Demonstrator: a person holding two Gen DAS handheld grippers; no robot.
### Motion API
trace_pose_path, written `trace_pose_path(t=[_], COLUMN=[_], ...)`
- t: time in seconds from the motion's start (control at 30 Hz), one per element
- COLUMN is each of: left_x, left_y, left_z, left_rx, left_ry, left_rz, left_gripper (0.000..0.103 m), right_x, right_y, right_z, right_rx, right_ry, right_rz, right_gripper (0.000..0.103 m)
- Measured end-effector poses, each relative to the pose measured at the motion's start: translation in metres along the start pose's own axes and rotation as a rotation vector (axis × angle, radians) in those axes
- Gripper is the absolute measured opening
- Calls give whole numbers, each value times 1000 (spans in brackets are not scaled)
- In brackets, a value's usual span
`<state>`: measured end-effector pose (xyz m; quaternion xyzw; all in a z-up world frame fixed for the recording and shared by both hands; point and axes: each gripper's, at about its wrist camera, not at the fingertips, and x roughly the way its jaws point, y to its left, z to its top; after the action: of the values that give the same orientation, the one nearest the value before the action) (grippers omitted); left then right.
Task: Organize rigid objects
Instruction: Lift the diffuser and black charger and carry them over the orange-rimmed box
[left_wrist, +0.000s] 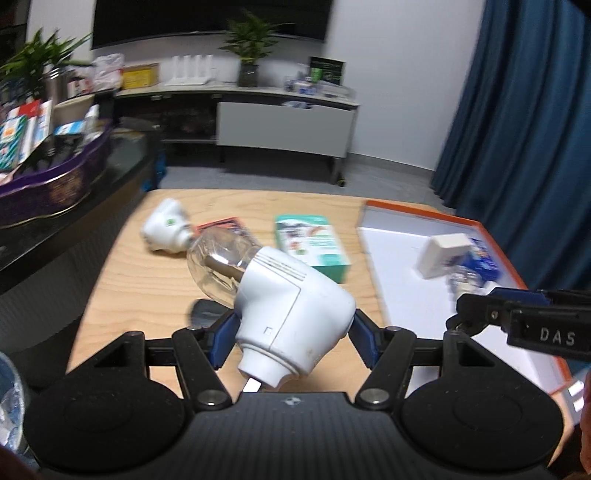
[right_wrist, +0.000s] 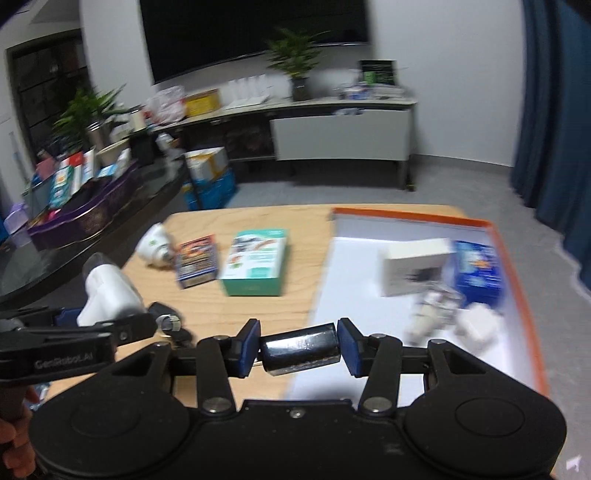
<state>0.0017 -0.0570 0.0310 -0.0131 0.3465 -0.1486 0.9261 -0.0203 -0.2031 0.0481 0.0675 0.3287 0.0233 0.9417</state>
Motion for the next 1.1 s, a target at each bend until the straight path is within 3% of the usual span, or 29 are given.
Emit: trace_pose_path(t=[0.33, 0.47, 0.7, 1.1], left_x=[5, 9, 8, 4], left_y=[-86, -109, -124, -125], left_z=[-4, -6, -12, -11], left_rx=[93, 122, 164, 177], left_ry=[25, 38, 36, 33], left_rz=[-161, -194, -178, -133], left_gripper=[66, 66, 66, 66], right_x=[-57, -72, -79, -73], right_y=[-82, -100, -114, -105], right_z=[-15, -22, -30, -30], right_rx=[137, 164, 190, 166], right_ry=[-56, -73, -82, -66], right_rz=[-178, -204, -198, -167], right_gripper=[56, 56, 56, 56])
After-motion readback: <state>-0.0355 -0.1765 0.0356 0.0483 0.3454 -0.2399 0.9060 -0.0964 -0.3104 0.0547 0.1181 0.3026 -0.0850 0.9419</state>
